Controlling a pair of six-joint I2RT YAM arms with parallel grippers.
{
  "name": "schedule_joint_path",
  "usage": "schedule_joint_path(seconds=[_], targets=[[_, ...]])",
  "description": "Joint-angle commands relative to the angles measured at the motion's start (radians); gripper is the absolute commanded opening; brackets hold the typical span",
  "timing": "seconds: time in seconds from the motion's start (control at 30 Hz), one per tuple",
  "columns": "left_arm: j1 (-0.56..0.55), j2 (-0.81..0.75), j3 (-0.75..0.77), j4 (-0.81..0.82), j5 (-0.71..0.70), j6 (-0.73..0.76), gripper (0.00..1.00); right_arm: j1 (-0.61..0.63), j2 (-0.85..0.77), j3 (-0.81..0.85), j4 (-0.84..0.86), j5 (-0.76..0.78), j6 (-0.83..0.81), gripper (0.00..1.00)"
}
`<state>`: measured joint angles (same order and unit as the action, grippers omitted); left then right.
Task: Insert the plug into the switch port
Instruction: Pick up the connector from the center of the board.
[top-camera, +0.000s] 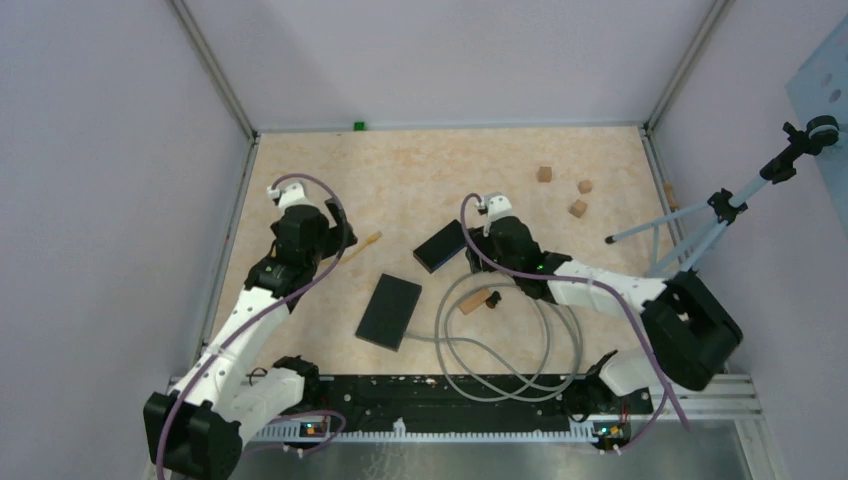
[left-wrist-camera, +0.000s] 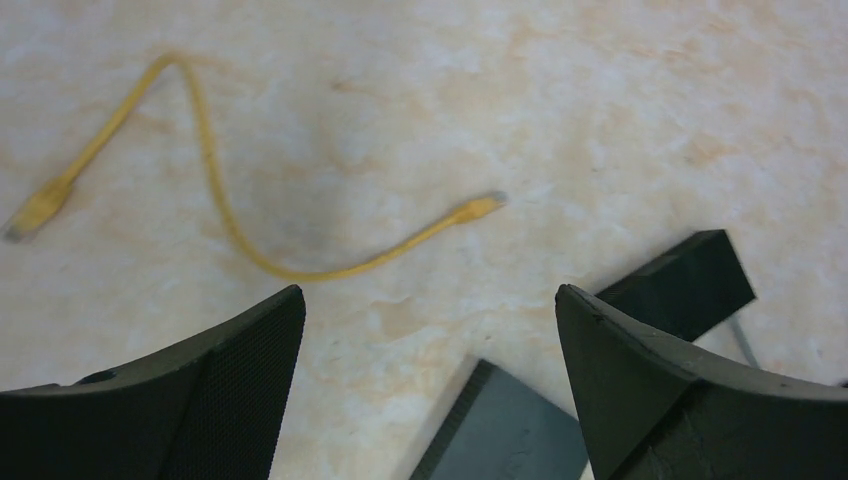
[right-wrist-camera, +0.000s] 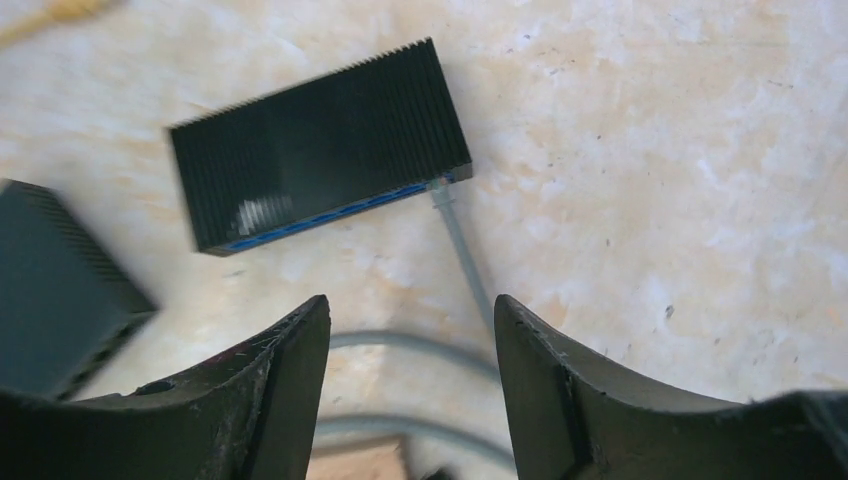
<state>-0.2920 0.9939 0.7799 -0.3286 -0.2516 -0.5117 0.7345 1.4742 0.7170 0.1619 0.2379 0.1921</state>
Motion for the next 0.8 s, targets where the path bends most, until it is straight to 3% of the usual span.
schedule_joint_path(seconds=[0.0, 0.13, 0.27, 0.53, 0.77], targets=[[0.025, -0.089, -0.064, -0.162, -0.185, -0.121, 0.99, 0.000, -0.204, -0.001, -0.150, -0.078, 0.268, 0.60], [0.056, -0.068, -0.104, -0.119, -0.228, -0.149, 0.99, 0.036, -0.325, -0.046, -0.194, -0.093, 0.352, 0.60], [0.096, 0.053, -0.110, 0.009, -0.212, -0.101, 0.98, 0.078, -0.414, -0.064, -0.256, -0.083, 0.382, 0.60], [0.155, 0.235, -0.113, 0.252, -0.272, -0.082, 0.79, 0.094, -0.579, -0.070, -0.354, -0.050, 0.389, 0.58], [0.164, 0.331, -0.120, 0.315, -0.333, -0.072, 0.71, 0.094, -0.663, -0.063, -0.426, -0.037, 0.370, 0.57]])
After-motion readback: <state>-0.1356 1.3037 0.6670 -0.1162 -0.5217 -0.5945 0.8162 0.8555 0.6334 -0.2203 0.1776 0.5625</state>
